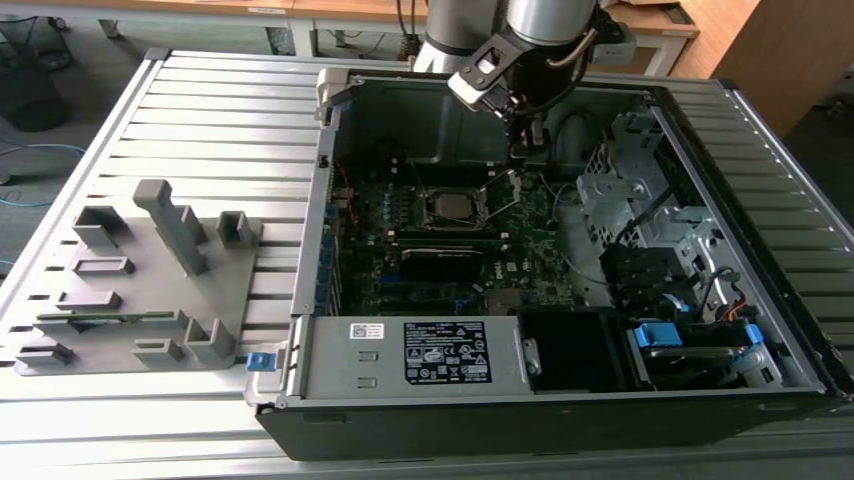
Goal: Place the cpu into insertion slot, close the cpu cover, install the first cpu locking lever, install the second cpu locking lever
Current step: 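Close the cpu cover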
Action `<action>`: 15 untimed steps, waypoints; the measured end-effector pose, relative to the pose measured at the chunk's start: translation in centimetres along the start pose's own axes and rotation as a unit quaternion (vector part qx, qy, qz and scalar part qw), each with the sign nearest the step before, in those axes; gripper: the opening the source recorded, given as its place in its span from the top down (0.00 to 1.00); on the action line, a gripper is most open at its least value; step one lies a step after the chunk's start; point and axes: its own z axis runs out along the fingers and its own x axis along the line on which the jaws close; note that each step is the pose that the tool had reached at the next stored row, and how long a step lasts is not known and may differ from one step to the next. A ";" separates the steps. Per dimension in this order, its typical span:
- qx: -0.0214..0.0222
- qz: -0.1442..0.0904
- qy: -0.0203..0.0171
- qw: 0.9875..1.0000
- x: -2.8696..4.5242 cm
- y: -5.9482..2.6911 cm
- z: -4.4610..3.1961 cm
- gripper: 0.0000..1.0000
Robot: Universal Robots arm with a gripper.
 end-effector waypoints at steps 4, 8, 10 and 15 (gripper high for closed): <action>0.000 0.000 0.000 1.000 0.00 0.99 0.16 0.89; 0.000 0.000 0.000 1.000 0.00 1.31 0.22 0.89; 0.000 0.000 0.000 1.000 -0.01 1.31 0.23 0.89; 0.000 0.000 0.000 1.000 0.00 1.53 0.26 0.89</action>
